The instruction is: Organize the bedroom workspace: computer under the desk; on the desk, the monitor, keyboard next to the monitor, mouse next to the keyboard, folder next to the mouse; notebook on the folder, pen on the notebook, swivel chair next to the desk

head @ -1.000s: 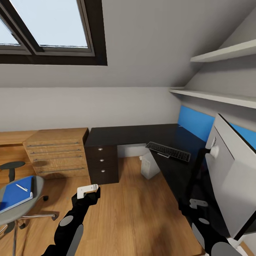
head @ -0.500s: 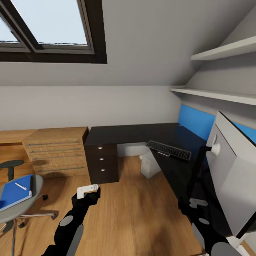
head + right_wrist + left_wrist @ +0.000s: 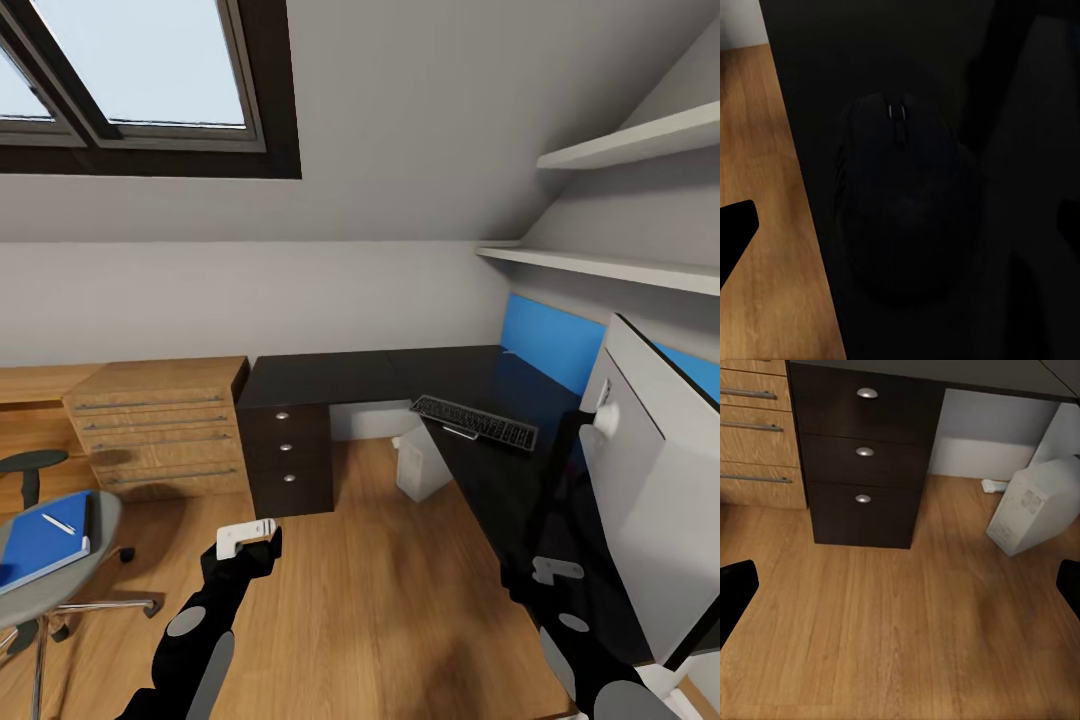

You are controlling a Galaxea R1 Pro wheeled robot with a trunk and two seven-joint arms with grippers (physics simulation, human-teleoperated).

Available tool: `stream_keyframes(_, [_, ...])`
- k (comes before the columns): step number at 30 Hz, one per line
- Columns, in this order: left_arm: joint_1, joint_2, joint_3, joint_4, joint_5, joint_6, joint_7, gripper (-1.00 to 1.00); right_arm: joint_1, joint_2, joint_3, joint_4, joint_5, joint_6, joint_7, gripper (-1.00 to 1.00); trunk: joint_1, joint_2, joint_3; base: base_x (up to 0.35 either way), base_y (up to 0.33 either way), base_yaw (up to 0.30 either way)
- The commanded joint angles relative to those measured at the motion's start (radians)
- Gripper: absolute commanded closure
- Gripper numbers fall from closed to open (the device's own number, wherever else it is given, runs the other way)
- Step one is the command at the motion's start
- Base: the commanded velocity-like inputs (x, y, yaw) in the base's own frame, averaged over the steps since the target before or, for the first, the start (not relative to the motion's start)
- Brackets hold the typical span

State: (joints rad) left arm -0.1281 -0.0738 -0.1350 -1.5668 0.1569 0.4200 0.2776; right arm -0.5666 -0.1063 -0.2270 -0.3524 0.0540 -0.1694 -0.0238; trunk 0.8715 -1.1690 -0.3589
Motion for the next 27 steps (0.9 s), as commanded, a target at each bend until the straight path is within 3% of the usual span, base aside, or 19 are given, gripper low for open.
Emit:
stream_keyframes(1, [-0.001,0.001,-0.002,-0.001,0.01,0.003,0.009,-1.0,-0.001,0.0,-0.003,0.001,0.006,-0.003,-0.001,-1.0,0.0,-0.001,-0.001,0.0,0.0,0.0])
stream_keyframes(27, [-0.001,0.001,-0.002,-0.004,0.01,0.002,0.009,-1.0,-0.001,-0.001,0.0,0.003,0.01,0.001,-0.001,-1.0,0.0,-0.001,-0.001,0.034,0.0,0.0])
